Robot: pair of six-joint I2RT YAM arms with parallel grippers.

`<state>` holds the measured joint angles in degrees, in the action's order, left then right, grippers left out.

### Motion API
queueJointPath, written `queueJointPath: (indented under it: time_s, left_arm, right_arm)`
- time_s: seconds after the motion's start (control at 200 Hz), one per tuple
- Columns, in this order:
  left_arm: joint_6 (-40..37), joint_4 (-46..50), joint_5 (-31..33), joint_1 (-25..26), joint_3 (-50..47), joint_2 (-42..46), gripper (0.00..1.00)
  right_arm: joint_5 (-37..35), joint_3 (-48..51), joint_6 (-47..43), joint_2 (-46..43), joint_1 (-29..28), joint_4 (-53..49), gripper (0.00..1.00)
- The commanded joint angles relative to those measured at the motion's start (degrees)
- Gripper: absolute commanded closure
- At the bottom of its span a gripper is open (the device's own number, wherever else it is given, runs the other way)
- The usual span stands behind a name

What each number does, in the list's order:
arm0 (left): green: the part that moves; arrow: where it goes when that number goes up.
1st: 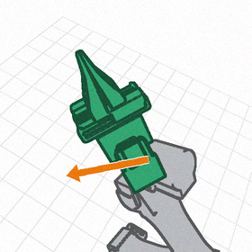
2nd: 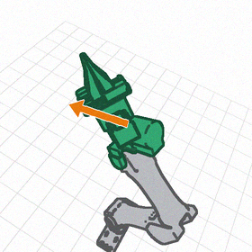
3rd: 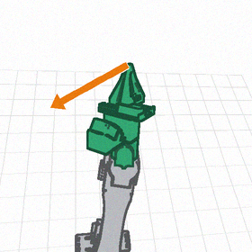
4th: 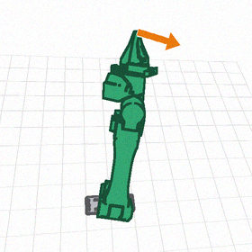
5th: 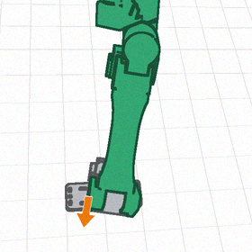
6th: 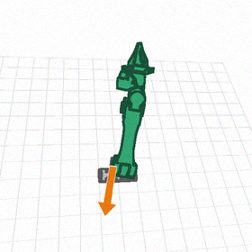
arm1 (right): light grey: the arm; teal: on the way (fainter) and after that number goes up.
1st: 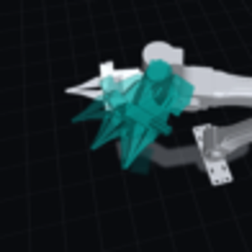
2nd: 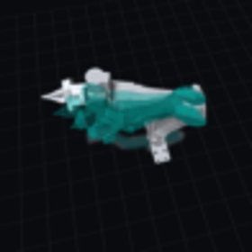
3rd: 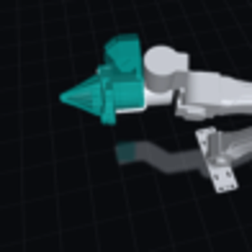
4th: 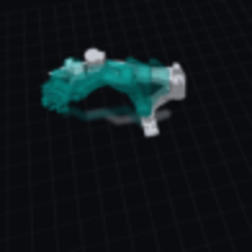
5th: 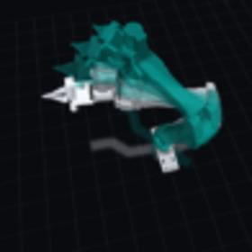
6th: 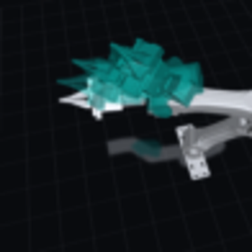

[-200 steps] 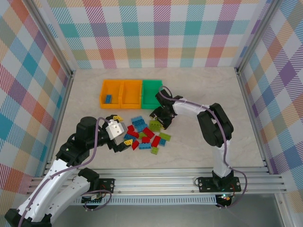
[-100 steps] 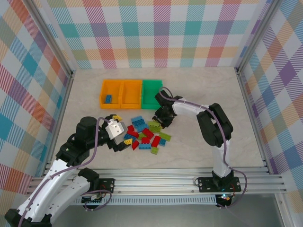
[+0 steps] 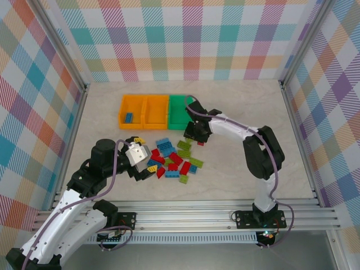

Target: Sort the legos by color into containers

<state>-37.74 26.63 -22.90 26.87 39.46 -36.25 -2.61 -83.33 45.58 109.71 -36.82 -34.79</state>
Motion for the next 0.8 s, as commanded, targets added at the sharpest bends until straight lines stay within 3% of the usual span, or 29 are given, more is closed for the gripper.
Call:
queueJointPath:
  time_s: [0.0,0.115,0.23,0.315,0.505,0.795]
  left_arm:
    - [-0.1,-1.3,-0.9,0.5,-0.3,-0.1,0.00]
    - [0.0,-1.0,-0.8,0.5,-0.2,-0.5,0.00]
    - [-0.1,-1.0,-0.2,0.5,-0.4,-0.1,0.00]
    - [-0.1,-0.8,-0.2,0.5,-0.4,-0.2,0.00]
    - [-0.3,-0.9,-0.2,0.5,-0.5,-0.2,0.00]
    - [-0.4,-0.8,0.0,0.5,-0.4,-0.3,0.00]
  right_arm:
    - [3.9,-1.3,-23.7,-2.8,-0.3,-2.3,0.39]
    - [2.8,-5.8,-34.9,0.6,-1.8,-7.9,0.31]
    - [1.0,-12.3,-42.0,6.4,-1.7,-15.6,0.36]
    - [1.4,-17.0,-42.5,10.9,-2.1,-20.4,0.35]
    - [1.5,-17.2,-42.6,13.5,-3.1,-17.8,0.34]
    - [0.9,-21.8,-36.0,19.0,-4.3,-20.1,0.44]
